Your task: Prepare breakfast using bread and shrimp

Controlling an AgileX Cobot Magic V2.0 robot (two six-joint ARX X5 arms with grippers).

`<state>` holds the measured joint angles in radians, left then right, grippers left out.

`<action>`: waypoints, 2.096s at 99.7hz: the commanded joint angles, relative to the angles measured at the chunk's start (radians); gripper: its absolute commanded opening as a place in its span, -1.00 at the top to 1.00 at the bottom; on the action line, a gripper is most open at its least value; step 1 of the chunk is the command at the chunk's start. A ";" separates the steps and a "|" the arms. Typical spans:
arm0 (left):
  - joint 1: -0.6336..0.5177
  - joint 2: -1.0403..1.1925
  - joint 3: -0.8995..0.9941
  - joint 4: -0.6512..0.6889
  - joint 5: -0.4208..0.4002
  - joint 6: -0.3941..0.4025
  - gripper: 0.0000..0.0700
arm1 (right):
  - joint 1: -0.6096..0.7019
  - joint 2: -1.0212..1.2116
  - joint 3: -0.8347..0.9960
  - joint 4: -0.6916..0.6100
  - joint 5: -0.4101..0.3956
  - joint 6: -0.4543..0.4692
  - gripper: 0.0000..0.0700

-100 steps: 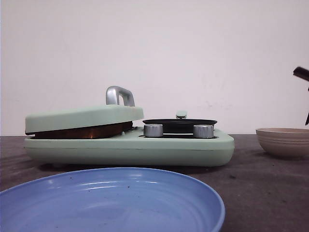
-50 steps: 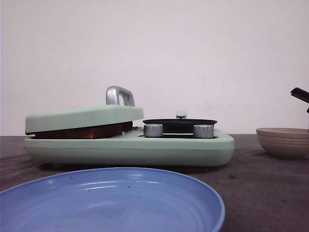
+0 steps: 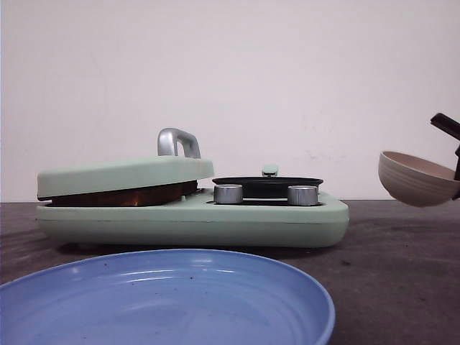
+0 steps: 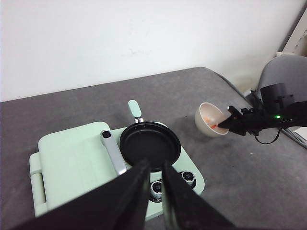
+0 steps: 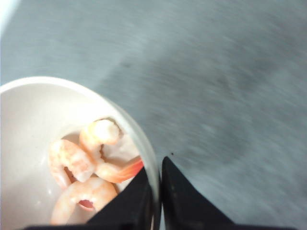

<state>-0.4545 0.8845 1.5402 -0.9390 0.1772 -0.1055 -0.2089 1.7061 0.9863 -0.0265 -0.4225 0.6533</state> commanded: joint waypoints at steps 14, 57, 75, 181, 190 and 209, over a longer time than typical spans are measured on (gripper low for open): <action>-0.005 0.006 0.018 0.012 -0.005 0.016 1.00 | 0.068 -0.049 0.037 0.061 -0.014 -0.092 0.99; -0.005 -0.001 0.018 0.010 -0.005 0.016 1.00 | 0.453 -0.057 0.231 0.056 0.245 -0.364 0.99; -0.005 -0.015 0.018 0.008 -0.005 0.017 1.00 | 0.592 -0.051 0.282 0.089 0.435 -0.556 0.99; -0.064 -0.042 0.018 -0.032 -0.005 0.041 1.00 | 0.784 -0.013 0.285 0.335 0.925 -1.413 0.99; -0.064 -0.042 0.018 -0.034 -0.005 0.041 1.00 | 0.799 -0.013 0.285 0.366 0.925 -1.485 0.99; -0.064 -0.044 0.018 -0.035 -0.005 0.041 1.00 | 0.815 -0.013 0.285 0.423 0.925 -1.598 0.99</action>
<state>-0.5129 0.8368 1.5402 -0.9775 0.1745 -0.0757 0.5957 1.6707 1.2469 0.3637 0.4976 -0.8684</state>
